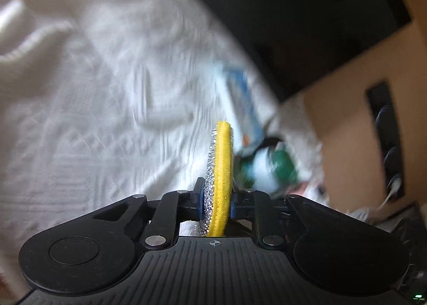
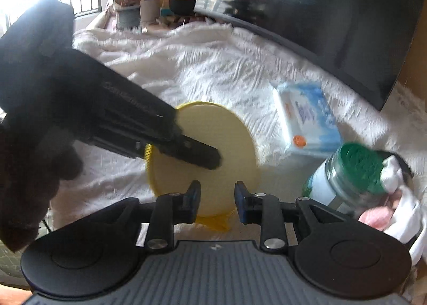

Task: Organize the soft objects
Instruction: 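Carry the yellow sponge into the pink box and open the left tool, then grasp the blue wet-wipes pack with the left tool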

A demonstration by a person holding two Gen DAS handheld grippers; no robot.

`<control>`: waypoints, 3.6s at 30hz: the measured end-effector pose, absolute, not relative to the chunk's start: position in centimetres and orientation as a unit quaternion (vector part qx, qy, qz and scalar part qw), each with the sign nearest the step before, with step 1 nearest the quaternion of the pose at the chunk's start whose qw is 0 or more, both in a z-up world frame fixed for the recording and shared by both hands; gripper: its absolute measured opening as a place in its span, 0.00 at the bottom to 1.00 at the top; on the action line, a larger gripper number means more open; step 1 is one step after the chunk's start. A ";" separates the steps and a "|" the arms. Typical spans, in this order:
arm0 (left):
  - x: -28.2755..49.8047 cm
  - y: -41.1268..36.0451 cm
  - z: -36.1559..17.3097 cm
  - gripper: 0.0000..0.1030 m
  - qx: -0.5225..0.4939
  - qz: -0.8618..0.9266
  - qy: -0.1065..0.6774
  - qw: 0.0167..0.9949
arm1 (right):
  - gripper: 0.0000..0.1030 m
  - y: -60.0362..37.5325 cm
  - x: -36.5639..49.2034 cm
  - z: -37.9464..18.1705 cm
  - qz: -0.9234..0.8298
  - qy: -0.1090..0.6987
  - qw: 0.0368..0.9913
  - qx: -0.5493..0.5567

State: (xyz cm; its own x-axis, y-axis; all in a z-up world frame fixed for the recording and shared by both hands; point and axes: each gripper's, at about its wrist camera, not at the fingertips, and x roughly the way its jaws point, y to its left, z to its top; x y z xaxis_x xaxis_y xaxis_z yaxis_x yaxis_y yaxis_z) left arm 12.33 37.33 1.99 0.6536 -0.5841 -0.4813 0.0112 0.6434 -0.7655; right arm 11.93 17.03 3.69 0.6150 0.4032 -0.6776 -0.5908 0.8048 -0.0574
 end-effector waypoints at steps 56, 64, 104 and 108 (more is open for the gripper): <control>20.1 1.1 15.9 0.18 -0.214 -0.409 0.386 0.799 | 0.60 -14.6 3.6 14.9 -0.121 0.196 0.966 -0.118; 21.5 -9.3 9.7 0.22 -0.064 -0.374 0.460 0.803 | 0.64 -20.0 5.9 6.6 -0.111 0.299 0.948 -0.014; 17.1 34.6 10.4 0.23 -0.177 -0.070 0.342 0.920 | 0.76 6.1 21.4 15.4 0.152 0.340 0.928 0.027; 18.6 35.5 8.8 0.23 -0.233 -0.118 0.350 0.899 | 0.76 6.5 25.4 13.1 0.143 0.393 0.907 0.042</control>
